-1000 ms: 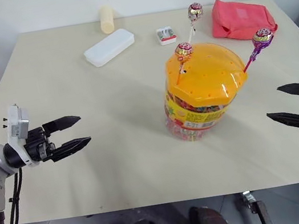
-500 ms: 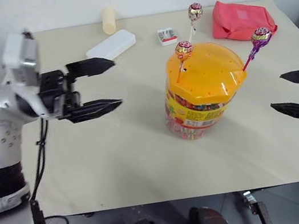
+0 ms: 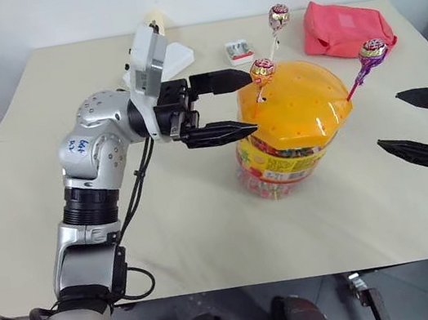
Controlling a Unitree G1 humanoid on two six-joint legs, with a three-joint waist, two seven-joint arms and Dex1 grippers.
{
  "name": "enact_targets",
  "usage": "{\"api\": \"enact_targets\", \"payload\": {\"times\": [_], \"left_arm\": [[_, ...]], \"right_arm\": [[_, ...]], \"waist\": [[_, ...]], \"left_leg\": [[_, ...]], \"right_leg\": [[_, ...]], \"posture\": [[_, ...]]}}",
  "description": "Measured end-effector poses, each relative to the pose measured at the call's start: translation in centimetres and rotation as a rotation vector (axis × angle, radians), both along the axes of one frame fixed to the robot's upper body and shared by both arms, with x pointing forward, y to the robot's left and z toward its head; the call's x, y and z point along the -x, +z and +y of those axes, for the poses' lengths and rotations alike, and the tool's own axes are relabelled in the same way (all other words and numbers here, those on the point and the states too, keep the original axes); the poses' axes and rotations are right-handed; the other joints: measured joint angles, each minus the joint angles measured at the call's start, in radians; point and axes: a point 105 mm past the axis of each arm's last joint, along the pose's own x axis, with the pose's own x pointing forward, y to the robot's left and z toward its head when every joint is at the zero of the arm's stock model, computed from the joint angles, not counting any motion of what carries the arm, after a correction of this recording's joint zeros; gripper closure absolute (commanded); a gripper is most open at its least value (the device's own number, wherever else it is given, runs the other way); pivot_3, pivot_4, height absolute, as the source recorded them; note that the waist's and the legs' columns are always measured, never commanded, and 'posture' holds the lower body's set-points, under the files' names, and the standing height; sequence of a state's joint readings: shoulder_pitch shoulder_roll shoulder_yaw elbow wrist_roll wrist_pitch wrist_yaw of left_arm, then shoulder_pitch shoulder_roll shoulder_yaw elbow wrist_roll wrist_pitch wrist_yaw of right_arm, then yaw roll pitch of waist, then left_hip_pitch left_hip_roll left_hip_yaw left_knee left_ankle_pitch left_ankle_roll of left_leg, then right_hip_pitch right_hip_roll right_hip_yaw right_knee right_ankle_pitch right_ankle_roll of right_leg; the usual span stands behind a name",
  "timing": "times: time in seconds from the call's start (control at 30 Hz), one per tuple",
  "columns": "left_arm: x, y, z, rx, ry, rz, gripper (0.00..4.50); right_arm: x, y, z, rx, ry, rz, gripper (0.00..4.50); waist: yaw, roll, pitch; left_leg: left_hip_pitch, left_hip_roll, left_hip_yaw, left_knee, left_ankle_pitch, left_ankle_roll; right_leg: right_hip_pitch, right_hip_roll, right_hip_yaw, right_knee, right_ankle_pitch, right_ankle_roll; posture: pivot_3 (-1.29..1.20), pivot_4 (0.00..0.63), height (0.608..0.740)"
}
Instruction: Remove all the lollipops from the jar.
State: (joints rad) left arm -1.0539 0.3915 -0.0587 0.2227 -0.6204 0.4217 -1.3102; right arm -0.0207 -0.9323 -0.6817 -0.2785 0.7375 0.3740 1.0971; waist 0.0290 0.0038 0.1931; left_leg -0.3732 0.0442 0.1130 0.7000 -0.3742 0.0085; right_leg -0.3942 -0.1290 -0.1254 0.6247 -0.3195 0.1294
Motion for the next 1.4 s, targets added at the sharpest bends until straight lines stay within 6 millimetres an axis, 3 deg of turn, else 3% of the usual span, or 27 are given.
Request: {"api": "enact_targets", "payload": {"times": [0.17,0.3,0.53,0.7,0.8,0.93,1.03,1.13,1.23,1.4], "left_arm": [[-0.4,-0.3,-0.5,0.011,-0.009,0.013,3.18],[-0.7,0.8,-1.1,0.024,-0.003,-0.017,4.45],[-0.9,1.5,-1.5,0.066,0.001,-0.029,4.48],[-0.8,7.4,-0.7,0.181,0.074,-0.135,4.48],[-1.1,9.3,0.7,0.204,0.158,-0.148,4.48],[-3.9,9.0,4.1,0.126,0.442,-0.060,4.48],[-6.5,7.0,8.0,0.015,0.732,0.081,4.48],[-8.4,2.4,12.4,-0.131,1.022,0.273,4.48],[-8.7,-3.4,16.6,-0.341,1.269,0.416,4.48],[-8.0,-9.5,21.9,-0.567,1.579,0.587,4.48]], "right_arm": [[0.6,-0.4,-0.2,-0.008,-0.030,0.000,0.00],[0.6,-0.5,-0.2,-0.014,-0.042,-0.003,0.00],[0.3,0.0,-0.3,-0.022,-0.044,-0.026,0.00],[0.2,0.7,-0.4,-0.007,-0.027,-0.039,0.00],[0.3,0.8,-0.4,0.004,-0.004,-0.031,0.00],[1.0,0.8,0.0,0.014,0.086,-0.007,0.00],[1.4,0.9,0.2,0.040,0.140,0.011,0.00],[1.0,1.2,0.1,0.043,0.150,0.011,0.00],[0.3,1.3,0.2,0.038,0.148,0.014,0.00],[-0.8,0.8,0.6,0.040,0.167,0.031,0.00]], "waist": [[0.001,0.000,0.000],[0.000,0.000,0.000],[0.001,0.000,0.000],[-0.001,-0.001,0.000],[-0.003,-0.001,0.000],[-0.005,-0.001,0.000],[-0.006,-0.001,0.000],[-0.006,-0.001,0.000],[-0.004,-0.001,0.001],[0.001,-0.003,0.001]], "left_leg": [[0.000,0.000,0.000,0.001,0.000,0.000],[0.000,0.000,0.000,0.001,0.000,0.000],[-0.001,0.000,-0.001,0.002,0.000,0.000],[-0.001,0.000,-0.002,0.002,0.000,0.000],[0.000,0.000,-0.002,0.001,0.000,0.000],[0.000,0.000,-0.002,0.001,0.000,0.000],[0.001,0.000,-0.002,0.001,0.000,0.000],[0.001,0.000,-0.002,0.001,0.000,0.000],[0.001,0.000,-0.002,0.001,0.000,0.000],[-0.001,-0.001,-0.003,0.003,0.000,0.000]], "right_leg": [[0.000,0.000,0.000,0.000,0.000,0.000],[0.000,0.000,0.000,0.000,0.000,0.000],[0.000,0.000,0.000,0.001,0.000,0.000],[0.000,0.000,-0.001,0.001,0.000,0.000],[0.000,0.000,-0.001,0.001,0.000,0.000],[0.000,0.000,0.000,0.002,0.000,0.000],[0.000,0.000,0.000,0.003,0.000,0.000],[0.000,0.000,0.000,0.003,0.000,0.000],[0.000,0.000,0.000,0.003,0.000,0.000],[0.000,0.000,0.000,0.003,0.000,0.000]], "posture": [[0.00,0.150,0.740],[0.00,0.150,0.740],[0.00,0.150,0.740],[0.00,0.150,0.740],[0.00,0.150,0.740],[0.00,0.150,0.740],[0.00,0.150,0.740],[0.00,0.150,0.740],[0.00,0.150,0.740],[0.00,0.150,0.740]]}}
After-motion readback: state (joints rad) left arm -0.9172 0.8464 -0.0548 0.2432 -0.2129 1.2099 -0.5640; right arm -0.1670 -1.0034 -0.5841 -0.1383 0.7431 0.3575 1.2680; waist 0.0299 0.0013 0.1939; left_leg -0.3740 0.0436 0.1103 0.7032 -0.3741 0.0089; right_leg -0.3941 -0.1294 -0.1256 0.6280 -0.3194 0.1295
